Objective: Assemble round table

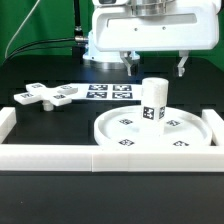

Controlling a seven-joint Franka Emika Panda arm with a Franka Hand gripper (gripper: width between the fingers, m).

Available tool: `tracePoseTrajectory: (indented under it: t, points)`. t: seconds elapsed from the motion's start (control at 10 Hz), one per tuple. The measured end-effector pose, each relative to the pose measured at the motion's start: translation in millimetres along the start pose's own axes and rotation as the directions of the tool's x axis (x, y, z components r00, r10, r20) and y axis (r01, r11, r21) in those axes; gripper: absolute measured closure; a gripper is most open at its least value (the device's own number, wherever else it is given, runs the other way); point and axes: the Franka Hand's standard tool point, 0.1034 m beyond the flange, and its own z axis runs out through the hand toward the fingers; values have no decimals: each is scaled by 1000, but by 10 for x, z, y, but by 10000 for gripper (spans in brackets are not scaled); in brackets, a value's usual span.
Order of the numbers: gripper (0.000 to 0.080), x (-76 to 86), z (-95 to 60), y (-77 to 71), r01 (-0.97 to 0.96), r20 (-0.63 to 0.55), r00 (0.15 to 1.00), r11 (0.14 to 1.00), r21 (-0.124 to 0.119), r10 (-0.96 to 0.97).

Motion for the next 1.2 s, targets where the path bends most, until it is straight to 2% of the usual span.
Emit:
tracePoseTrajectory:
  t: [0.1,0.2,0.3,0.5,0.7,0.8,1.1,1.2]
  points:
    - [151,-11,3,-1,66,6,998,998,-8,-65]
    - [151,-50,15,0,109,24,994,993,-35,-108]
    - [151,-91,76,99,139,19,990,989,-42,-139]
    - [151,-176,192,581,205,26,979,977,-66,-204]
    - [151,-125,204,1131,267,24,964,960,-84,-266]
    - [151,-101,180,1259,270,25,963,959,-83,-268]
    - [151,-102,182,1247,268,26,963,960,-82,-267]
    - [151,-83,178,1281,264,1,964,960,-93,-265]
